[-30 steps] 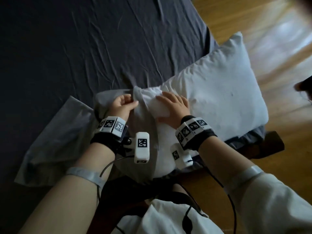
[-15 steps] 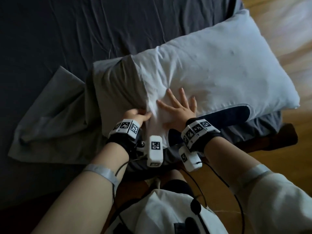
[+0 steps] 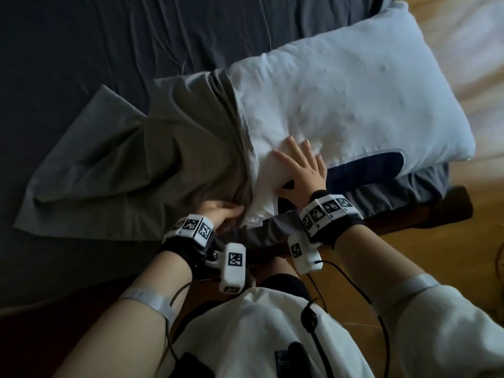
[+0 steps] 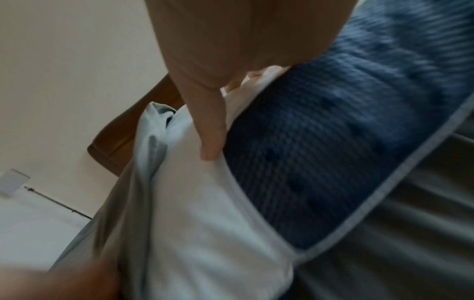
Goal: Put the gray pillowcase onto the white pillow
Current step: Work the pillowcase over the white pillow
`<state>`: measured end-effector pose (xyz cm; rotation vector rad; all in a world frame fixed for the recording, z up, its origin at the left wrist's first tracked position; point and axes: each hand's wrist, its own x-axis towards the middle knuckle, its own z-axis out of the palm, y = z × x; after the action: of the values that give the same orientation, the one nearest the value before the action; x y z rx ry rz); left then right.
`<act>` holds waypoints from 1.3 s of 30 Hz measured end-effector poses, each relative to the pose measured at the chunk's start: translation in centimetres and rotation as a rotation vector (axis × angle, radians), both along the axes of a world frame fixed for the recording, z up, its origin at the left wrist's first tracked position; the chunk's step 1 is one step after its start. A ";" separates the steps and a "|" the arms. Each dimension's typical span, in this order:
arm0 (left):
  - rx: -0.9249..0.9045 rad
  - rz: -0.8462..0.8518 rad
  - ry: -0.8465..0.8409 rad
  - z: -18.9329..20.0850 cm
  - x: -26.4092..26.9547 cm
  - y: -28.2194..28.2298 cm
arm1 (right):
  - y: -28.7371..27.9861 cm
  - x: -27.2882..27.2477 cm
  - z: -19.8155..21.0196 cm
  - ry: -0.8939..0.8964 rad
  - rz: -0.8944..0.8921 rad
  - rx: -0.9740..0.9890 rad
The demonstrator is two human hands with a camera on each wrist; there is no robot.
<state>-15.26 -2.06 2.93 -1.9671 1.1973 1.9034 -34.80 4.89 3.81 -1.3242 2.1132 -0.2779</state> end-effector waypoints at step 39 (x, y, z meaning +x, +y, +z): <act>-0.890 0.286 -0.064 8.9 -2.9 -11.1 | -13.1 -1.7 6.0 0.216 0.079 -0.260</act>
<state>-18.19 -13.19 11.85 -2.6988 2.0860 1.5005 -36.49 -8.20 9.84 -1.6494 2.2536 -0.4034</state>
